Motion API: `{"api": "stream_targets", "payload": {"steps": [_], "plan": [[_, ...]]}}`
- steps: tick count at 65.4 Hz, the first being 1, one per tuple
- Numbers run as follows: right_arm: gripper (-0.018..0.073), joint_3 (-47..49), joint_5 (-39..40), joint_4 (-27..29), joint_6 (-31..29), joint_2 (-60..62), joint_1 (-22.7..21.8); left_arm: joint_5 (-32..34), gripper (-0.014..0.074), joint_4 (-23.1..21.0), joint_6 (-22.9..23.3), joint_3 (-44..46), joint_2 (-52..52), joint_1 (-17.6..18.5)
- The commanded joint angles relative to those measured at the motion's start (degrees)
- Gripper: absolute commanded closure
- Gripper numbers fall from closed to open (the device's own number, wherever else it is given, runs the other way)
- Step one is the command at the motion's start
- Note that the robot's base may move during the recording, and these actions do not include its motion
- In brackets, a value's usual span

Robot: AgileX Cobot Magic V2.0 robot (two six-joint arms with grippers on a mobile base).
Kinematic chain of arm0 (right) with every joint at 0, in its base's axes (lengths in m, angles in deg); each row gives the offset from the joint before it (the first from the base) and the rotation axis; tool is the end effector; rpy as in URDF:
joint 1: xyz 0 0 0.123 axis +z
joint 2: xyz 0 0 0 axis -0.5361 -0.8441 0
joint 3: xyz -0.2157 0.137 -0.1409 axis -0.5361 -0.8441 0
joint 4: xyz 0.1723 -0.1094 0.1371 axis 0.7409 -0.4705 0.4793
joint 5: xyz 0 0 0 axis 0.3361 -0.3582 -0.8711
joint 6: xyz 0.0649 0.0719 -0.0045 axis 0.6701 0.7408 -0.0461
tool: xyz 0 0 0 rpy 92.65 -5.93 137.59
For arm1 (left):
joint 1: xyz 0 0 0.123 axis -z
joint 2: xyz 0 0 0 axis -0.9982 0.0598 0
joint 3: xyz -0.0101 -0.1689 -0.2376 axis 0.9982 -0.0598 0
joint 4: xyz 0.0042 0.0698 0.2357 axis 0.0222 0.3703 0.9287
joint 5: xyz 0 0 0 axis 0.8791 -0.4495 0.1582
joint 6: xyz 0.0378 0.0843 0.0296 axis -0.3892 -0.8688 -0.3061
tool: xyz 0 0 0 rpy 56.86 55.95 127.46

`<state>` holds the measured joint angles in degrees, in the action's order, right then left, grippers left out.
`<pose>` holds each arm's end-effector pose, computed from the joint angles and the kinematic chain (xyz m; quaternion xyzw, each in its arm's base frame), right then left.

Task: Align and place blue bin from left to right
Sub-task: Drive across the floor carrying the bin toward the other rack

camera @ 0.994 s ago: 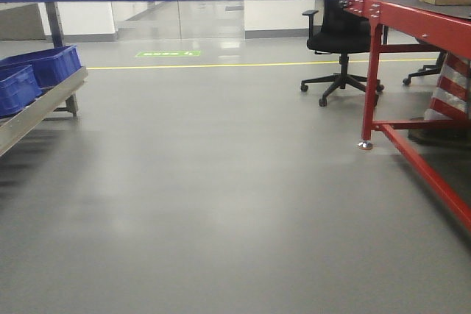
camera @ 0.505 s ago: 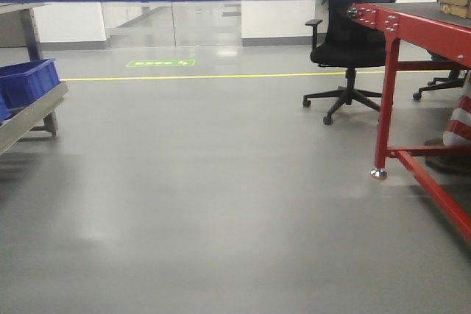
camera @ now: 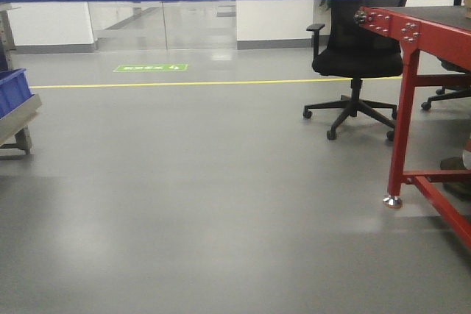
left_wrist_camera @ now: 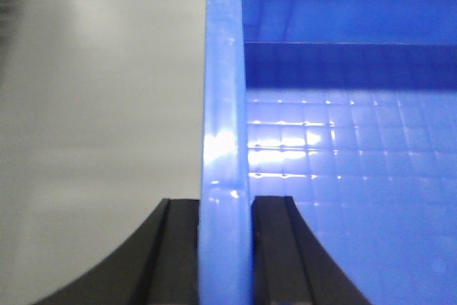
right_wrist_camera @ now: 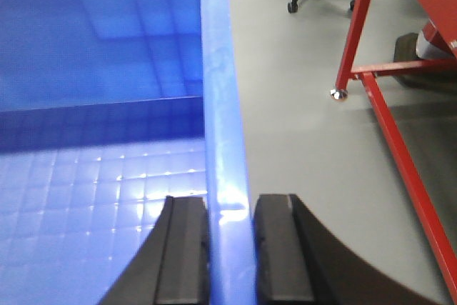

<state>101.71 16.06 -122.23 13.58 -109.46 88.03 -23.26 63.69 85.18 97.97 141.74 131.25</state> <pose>0.1783 0.1607 0.4684 -0.0587 0.8708 0.0743 0.4824 0.2202 -0.1357 0.4794 -0.0392 0.8894 0.0053 0.4555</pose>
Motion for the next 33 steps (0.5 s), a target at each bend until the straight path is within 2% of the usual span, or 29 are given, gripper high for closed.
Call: {"api": "stream_targets", "payload": {"steps": [1,33], "plan": [[0.0725,0.62,23.97,-0.52,0.35,0.34,1.02,5.38,0.0707,-0.56,-0.09,0.60,-0.41,1.20],[0.0725,0.62,30.06,-0.52,0.35,0.34,1.02,5.38,0.0707,-0.56,-0.09,0.60,-0.31,1.20]]}}
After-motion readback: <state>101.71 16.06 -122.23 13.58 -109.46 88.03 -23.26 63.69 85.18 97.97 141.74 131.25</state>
